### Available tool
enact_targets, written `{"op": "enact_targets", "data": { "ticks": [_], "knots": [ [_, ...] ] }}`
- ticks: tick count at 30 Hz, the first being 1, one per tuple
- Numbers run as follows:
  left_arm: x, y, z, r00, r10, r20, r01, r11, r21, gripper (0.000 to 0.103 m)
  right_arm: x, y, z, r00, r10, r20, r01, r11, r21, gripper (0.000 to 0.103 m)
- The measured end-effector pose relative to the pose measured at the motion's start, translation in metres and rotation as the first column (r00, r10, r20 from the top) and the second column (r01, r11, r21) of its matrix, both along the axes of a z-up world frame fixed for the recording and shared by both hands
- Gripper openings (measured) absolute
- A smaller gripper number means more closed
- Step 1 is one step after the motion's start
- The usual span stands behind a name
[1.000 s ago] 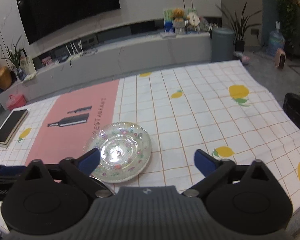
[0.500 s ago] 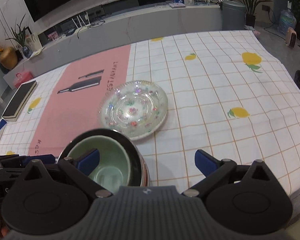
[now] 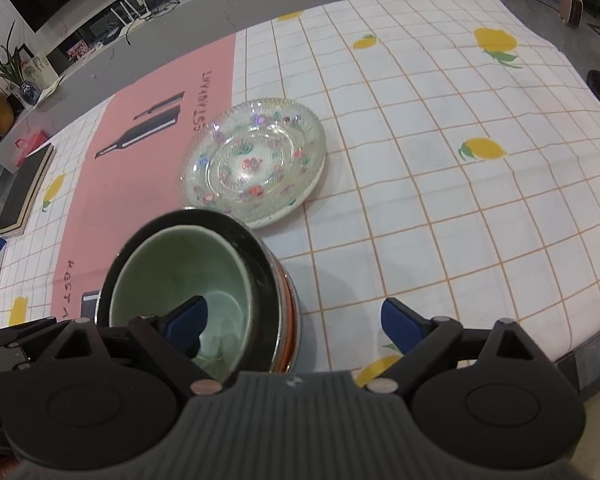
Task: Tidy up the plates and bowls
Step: 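Move both grippers to the steel bowl stack and grasp its rim, then lift the steel bowl stack with both grippers and carry it to the plates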
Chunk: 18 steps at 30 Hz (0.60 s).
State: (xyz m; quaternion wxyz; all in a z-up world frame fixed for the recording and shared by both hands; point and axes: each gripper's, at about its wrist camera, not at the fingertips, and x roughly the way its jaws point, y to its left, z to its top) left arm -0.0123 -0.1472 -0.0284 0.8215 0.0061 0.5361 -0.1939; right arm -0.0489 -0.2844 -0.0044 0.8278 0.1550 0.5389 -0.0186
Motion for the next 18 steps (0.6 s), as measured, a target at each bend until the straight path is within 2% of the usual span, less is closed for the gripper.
{"op": "enact_targets", "data": {
  "ticks": [2,5,11,18],
  "knots": [
    [0.001,-0.001,-0.002,1.000,0.011,-0.008,-0.011,1.000,0.003,0.083,0.001,0.001,-0.004,1.000,-0.001,-0.017,0.001,1.000,0.005,0.084],
    [0.005,0.001,-0.007,0.999,0.033,-0.030,-0.032,0.999,0.005,0.084,0.004,0.002,-0.009,0.999,-0.012,-0.036,0.013,1.000,0.011,0.083],
    [0.008,0.004,-0.012,0.998,0.038,-0.048,-0.040,0.998,-0.045,0.086,0.009,-0.004,-0.019,0.995,-0.053,-0.081,0.060,0.994,0.087,0.083],
    [0.008,0.007,-0.021,0.996,0.030,-0.085,-0.041,0.992,-0.121,0.091,0.011,-0.002,-0.025,0.994,-0.053,-0.099,0.064,0.991,0.118,0.076]
  ]
}}
